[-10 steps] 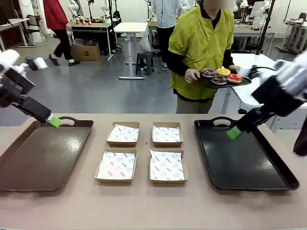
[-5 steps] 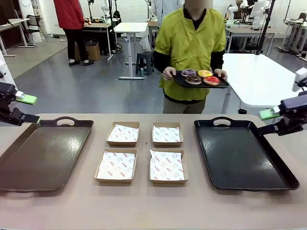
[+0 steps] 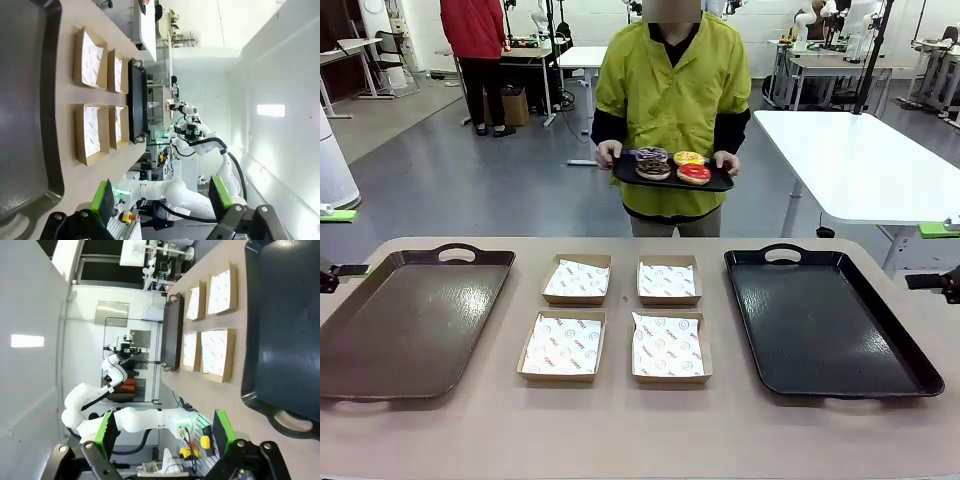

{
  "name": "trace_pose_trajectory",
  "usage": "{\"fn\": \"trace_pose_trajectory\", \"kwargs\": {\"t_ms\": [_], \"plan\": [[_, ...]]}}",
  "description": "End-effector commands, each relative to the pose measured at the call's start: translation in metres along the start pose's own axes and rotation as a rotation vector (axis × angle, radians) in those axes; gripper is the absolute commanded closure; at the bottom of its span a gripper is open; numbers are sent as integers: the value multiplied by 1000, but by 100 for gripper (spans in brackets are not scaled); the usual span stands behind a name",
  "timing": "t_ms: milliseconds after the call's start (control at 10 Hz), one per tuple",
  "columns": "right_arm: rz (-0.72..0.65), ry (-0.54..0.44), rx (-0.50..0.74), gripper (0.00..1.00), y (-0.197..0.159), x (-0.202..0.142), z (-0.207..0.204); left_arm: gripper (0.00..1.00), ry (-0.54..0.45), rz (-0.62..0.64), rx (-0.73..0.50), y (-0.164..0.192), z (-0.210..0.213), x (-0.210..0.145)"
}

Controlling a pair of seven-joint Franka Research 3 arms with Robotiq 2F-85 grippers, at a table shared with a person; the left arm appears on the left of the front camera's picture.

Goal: Individually package the donuts and arrange them on the tray.
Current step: Pick up one Paper togo box.

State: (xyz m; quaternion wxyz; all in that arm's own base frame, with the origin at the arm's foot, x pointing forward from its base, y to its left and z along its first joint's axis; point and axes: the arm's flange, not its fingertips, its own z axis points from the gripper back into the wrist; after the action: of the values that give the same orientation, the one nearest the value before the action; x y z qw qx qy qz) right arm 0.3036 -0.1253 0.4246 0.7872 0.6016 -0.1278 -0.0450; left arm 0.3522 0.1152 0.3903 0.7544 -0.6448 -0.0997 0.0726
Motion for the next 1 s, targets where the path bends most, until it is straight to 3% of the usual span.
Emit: {"fn": "trace_pose_trajectory", "kwargs": {"t_ms": [0, 100, 200, 900], "plan": [[16, 47, -67, 0, 20, -5, 5, 0, 25, -19, 28, -15, 12, -10], [24, 55, -78, 0, 26, -7, 6, 0, 29, -37, 36, -20, 18, -13], [10, 9, -31, 0, 7, 0, 4, 0, -4, -5, 11, -2, 8, -3], [10, 9, -31, 0, 7, 0, 4, 0, -4, -5, 11, -2, 8, -3]]}}
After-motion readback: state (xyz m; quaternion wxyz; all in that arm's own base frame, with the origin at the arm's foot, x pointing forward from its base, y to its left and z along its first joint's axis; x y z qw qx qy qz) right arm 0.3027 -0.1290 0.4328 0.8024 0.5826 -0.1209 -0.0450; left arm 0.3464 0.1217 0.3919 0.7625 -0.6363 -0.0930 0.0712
